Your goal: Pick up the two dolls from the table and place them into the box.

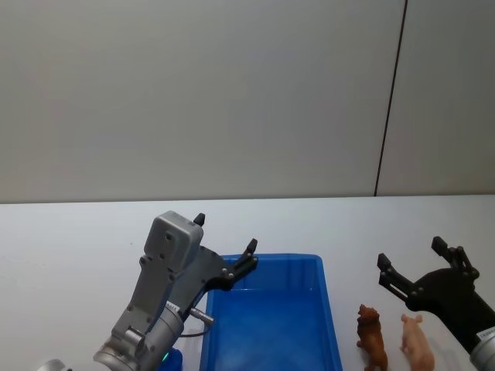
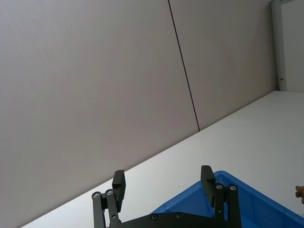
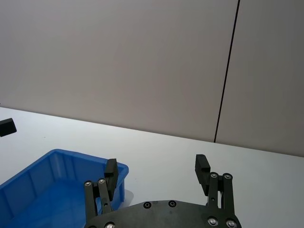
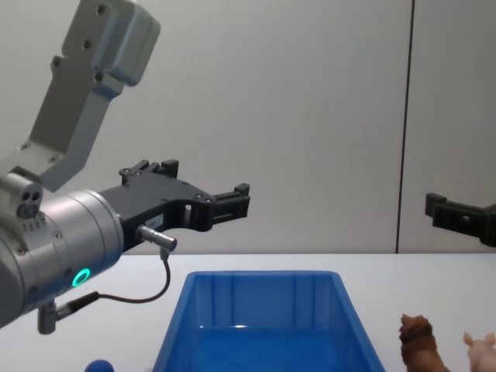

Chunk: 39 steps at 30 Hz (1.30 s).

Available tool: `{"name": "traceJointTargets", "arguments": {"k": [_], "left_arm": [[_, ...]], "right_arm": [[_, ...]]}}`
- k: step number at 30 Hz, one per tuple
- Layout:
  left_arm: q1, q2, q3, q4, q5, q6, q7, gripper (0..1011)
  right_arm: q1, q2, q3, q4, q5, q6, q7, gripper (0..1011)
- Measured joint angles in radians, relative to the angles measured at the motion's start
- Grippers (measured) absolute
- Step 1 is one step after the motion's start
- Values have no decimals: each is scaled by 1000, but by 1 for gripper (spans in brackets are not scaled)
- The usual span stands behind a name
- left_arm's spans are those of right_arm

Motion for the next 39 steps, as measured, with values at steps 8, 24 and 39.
{"name": "traceJointTargets", "arguments": {"k": [8,24,39], "left_arm": [[0,0,0,0,0,0,0,1001],[0,0,0,0,0,0,0,1001],[0,0,0,0,0,0,0,1001]], "right_arm": [[0,0,0,0,0,0,0,1001],[0,0,0,0,0,0,0,1001],[0,0,0,0,0,0,0,1001]]}}
